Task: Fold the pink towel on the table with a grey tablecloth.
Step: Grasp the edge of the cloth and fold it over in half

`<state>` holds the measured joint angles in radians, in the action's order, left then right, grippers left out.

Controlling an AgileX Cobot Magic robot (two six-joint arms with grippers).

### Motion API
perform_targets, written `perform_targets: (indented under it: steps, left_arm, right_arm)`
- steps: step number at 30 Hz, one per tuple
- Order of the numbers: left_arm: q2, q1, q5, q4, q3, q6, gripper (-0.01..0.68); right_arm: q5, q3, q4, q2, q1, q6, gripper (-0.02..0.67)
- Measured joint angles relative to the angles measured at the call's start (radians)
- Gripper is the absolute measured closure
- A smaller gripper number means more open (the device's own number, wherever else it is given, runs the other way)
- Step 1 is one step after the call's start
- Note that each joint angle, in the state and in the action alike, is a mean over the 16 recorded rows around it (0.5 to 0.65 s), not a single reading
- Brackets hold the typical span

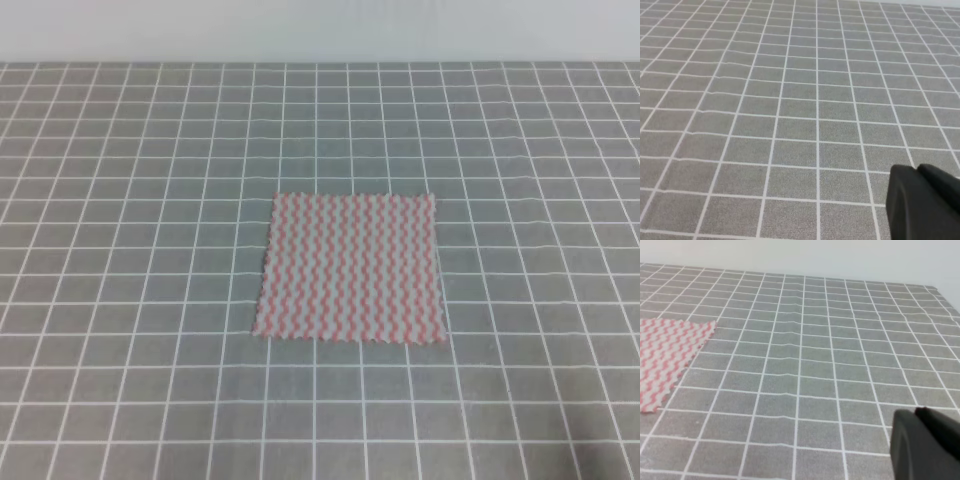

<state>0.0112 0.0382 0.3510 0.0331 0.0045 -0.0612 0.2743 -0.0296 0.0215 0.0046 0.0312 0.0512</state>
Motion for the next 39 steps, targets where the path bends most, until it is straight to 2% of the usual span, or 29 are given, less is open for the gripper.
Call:
perform_targets:
  steps: [39]
  left_arm:
    - [0.016,0.000,-0.007,0.000,0.011,-0.001,0.673]
  right_arm:
    - [0.011,0.017,0.001,-0.002,0.000,0.000,0.666]
